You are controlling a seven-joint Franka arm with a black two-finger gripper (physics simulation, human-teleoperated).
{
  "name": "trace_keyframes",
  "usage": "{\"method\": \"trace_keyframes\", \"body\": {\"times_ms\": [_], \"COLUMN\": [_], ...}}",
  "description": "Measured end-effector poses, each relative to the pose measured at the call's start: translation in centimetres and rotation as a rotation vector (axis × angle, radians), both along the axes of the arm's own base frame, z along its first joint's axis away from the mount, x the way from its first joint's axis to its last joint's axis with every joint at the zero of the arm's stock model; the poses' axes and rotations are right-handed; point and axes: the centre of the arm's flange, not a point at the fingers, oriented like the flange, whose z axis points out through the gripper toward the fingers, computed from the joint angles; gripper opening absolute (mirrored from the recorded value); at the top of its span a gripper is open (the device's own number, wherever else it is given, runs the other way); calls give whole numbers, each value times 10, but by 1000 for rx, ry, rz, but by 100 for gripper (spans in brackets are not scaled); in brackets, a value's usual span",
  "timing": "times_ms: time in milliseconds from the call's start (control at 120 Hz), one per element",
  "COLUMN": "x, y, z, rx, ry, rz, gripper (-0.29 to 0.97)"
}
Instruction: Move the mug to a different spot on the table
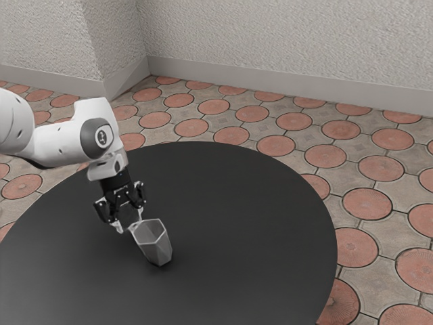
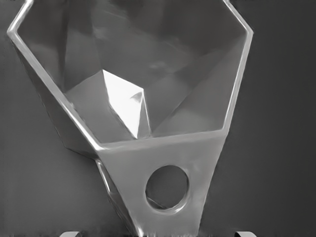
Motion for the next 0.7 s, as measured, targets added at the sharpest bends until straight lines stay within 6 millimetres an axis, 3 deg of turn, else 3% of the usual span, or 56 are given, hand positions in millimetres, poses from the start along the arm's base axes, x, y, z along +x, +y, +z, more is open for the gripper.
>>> {"method": "trace_keyframes", "body": {"times_ms": [167, 367, 500, 533, 583, 633, 700], "x": [5, 1, -9, -7, 9, 22, 26], "y": [-1, -5, -11, -13, -22, -47, -89], "z": [22, 83, 129, 151, 211, 270, 304], "rx": [2, 16, 64, 90, 152, 221, 280], "ry": [-20, -86, -70, -73, -108, -149, -146], "rz": [49, 84, 210, 259, 330, 389, 457], "gripper": [54, 62, 65, 65, 66, 66, 67]}}
